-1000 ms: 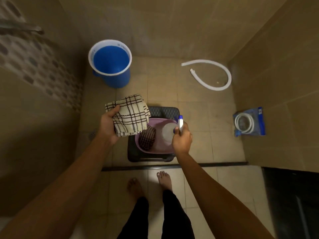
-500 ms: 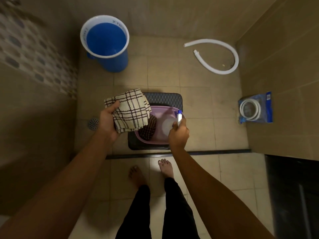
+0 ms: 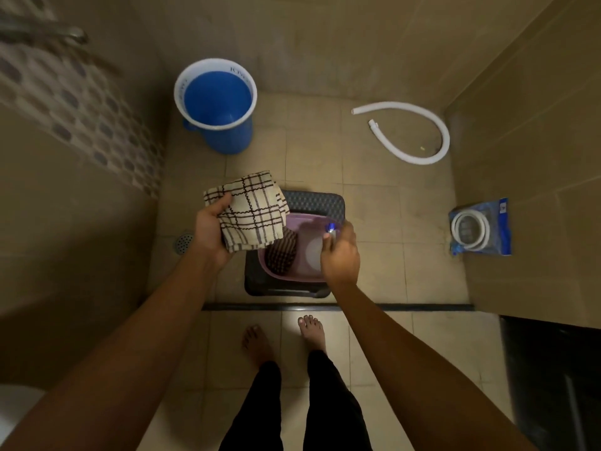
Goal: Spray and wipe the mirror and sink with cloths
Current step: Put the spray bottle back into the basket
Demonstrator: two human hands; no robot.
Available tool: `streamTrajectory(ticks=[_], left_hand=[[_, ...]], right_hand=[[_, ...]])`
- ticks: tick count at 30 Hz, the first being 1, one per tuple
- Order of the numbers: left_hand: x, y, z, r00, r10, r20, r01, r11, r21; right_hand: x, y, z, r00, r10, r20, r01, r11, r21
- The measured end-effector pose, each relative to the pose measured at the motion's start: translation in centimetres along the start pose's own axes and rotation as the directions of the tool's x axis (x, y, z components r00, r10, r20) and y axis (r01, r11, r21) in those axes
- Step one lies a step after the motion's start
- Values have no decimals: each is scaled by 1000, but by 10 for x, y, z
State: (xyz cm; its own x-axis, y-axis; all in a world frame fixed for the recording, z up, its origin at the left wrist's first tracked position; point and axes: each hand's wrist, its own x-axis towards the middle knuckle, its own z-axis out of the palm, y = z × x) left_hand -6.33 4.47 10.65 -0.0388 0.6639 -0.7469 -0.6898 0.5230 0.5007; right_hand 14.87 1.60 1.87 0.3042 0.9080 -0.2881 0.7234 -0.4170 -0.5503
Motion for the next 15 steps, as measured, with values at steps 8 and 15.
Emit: streamTrajectory(ticks=[8, 15], left_hand=[[-60, 43, 29, 988, 142, 57, -135, 985, -110], [-114, 82, 38, 946, 322, -19, -320, 929, -185]], right_hand=[[16, -56, -76, 846, -490, 210, 533, 791, -301], [23, -134, -119, 656, -706, 265, 746, 557, -365]])
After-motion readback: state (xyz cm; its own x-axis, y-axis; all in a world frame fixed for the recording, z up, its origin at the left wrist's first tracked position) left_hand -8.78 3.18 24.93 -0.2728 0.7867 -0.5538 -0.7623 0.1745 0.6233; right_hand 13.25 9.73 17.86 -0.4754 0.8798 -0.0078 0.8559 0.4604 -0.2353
